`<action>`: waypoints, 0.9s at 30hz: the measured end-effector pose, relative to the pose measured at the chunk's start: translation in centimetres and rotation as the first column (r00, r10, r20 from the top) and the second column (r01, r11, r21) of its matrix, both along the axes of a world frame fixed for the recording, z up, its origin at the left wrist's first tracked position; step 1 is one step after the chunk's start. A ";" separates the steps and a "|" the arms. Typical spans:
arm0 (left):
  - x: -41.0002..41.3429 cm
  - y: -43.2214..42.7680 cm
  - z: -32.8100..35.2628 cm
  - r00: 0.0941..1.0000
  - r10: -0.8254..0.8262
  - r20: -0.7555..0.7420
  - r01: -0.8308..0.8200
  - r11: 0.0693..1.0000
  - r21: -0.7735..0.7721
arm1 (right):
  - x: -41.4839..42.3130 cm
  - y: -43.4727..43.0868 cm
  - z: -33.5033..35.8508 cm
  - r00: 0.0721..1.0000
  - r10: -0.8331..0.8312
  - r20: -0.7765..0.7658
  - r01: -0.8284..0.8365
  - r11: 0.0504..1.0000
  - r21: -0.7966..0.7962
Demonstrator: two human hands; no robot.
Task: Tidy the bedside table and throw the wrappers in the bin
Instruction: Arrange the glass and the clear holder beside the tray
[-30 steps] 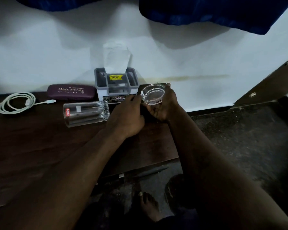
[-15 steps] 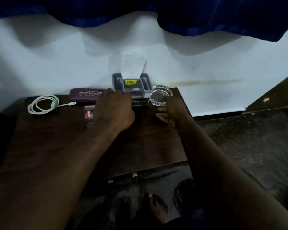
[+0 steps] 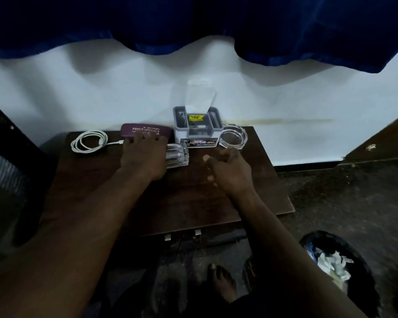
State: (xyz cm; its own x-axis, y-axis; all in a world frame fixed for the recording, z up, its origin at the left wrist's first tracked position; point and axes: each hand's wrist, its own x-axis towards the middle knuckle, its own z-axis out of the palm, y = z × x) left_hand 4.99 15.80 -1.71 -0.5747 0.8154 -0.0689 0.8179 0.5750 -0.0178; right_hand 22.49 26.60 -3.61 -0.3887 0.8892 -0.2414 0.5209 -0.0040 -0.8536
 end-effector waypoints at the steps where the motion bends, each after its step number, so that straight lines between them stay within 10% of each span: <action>1: 0.0 -0.1 -0.2 1.000 0.003 0.009 -0.003 1.000 0.004 | -0.1 -0.4 -0.1 1.000 0.014 0.003 -0.014 1.000 0.000; 10: -0.2 -0.4 -0.7 0.975 0.057 0.215 -0.069 0.996 0.050 | -1.9 -0.6 -0.1 0.994 0.098 0.051 -0.089 0.984 -0.155; 18: 1.7 1.3 0.9 0.763 0.011 0.647 -0.108 0.988 0.111 | -1.1 -0.2 1.6 0.986 0.147 -0.077 -0.166 0.836 -0.522; 27: 6.1 4.7 -0.5 0.667 -0.181 0.723 -0.177 0.904 0.390 | 2.0 2.8 2.1 0.971 0.114 -0.208 -0.189 0.901 -0.390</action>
